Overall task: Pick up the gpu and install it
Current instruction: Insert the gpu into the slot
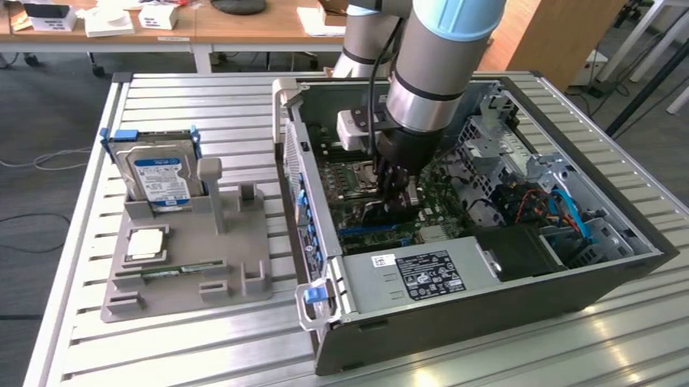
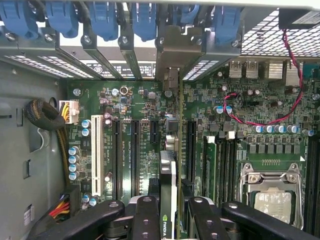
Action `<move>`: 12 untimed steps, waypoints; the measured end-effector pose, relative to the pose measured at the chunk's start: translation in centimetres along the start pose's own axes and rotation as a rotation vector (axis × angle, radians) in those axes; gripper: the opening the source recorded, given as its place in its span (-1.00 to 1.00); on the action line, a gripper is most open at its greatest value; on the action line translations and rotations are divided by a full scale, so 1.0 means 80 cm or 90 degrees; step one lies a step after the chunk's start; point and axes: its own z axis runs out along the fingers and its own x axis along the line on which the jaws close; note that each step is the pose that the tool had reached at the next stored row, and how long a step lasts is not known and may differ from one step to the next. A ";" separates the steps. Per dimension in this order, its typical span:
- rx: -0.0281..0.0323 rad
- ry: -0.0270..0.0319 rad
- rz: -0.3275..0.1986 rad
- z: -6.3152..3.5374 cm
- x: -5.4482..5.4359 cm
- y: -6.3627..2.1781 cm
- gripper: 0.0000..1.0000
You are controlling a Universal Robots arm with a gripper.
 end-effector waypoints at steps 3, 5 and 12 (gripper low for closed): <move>0.0000 0.0000 0.000 0.000 0.000 0.000 -0.46; 0.0004 -0.0006 0.000 -0.001 0.000 0.000 -0.46; 0.0000 -0.0001 0.000 -0.003 -0.001 0.000 -0.46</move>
